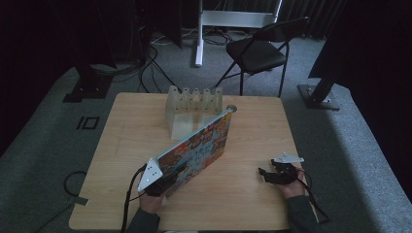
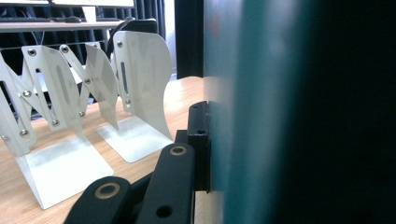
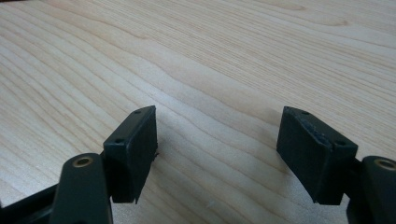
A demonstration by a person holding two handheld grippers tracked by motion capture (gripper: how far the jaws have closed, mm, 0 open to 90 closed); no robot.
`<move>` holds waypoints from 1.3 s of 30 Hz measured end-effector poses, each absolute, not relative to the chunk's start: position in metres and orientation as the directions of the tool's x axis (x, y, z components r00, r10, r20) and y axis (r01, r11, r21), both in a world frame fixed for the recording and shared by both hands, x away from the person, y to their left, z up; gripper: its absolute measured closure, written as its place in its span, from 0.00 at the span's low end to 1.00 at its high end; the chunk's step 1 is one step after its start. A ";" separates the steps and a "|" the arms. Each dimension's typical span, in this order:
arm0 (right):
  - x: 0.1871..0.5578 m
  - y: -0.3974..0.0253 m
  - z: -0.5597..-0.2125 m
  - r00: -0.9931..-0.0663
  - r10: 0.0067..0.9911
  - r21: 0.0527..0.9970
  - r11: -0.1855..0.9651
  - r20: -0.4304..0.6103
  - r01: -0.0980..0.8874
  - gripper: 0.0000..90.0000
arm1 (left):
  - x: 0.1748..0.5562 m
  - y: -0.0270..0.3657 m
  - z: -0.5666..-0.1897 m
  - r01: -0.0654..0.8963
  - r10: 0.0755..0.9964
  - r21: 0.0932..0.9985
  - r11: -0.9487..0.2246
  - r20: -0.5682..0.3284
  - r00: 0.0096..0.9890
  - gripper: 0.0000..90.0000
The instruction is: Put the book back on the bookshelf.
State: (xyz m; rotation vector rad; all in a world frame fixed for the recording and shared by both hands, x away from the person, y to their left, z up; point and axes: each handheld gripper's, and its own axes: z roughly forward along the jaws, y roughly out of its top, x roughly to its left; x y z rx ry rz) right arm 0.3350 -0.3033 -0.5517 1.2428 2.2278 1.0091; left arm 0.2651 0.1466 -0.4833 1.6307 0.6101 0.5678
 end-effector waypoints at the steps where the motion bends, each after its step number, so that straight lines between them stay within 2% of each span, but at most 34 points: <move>1: 0.335 -0.303 -0.552 -0.527 0.850 0.750 0.346 0.005 0.564 0.32 | 0.265 0.147 -0.483 0.073 0.674 0.990 -0.119 0.026 0.739 0.90; 39: 0.335 -0.303 -0.552 -0.528 0.849 0.750 0.346 0.005 0.564 0.32 | 0.261 0.159 -0.483 0.081 0.701 0.990 -0.113 0.021 0.713 0.90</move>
